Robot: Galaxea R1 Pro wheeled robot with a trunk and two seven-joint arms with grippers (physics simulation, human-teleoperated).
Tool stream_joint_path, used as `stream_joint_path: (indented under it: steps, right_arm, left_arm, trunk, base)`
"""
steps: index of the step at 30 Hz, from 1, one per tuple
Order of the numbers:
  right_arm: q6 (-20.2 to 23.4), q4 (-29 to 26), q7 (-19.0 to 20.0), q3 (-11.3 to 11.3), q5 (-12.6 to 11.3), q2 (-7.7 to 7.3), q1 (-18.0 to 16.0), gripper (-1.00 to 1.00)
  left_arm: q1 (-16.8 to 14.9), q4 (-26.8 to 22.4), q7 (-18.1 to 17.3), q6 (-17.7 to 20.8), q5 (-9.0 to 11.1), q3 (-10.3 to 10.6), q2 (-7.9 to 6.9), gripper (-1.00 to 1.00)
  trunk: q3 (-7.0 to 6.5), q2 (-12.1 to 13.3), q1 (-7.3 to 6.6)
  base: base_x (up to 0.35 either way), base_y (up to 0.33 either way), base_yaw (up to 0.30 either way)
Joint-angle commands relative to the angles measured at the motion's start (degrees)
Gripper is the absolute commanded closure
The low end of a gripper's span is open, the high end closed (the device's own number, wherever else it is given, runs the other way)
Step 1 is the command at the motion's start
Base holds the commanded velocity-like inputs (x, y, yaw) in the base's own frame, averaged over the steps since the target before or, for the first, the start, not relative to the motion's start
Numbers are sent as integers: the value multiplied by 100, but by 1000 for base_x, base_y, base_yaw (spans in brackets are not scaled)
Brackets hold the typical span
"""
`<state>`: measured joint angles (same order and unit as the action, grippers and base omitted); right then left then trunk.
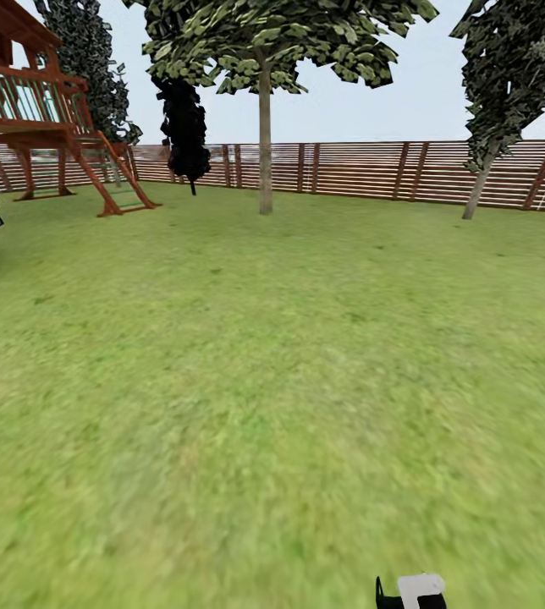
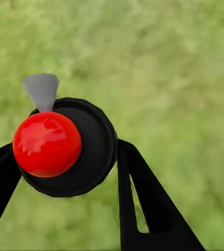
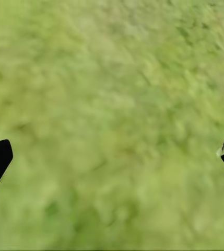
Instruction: In the garden, pick up the pesticide atomizer on the floor and spray pesticide onto both trees until each tree trunk is fully covered.
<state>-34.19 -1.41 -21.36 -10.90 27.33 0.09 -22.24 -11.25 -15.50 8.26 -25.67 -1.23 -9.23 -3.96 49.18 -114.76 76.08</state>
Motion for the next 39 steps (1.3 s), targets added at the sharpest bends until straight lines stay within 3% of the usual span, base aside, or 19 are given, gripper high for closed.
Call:
stream_joint_path:
  steps: [1, 39]
  right_arm:
    - [0, 0, 0, 0, 0, 0, 0, -100]
    - [0, 0, 0, 0, 0, 0, 0, -100]
  left_arm:
    - [0, -1, -3, 0, 0, -4, 0, 100]
    - [0, -2, -18, 0, 0, -9, 9, 100]
  trunk:
    - [0, 0, 0]
    - [0, 0, 0]
  base:
    - [344, 0, 0]
    - [344, 0, 0]
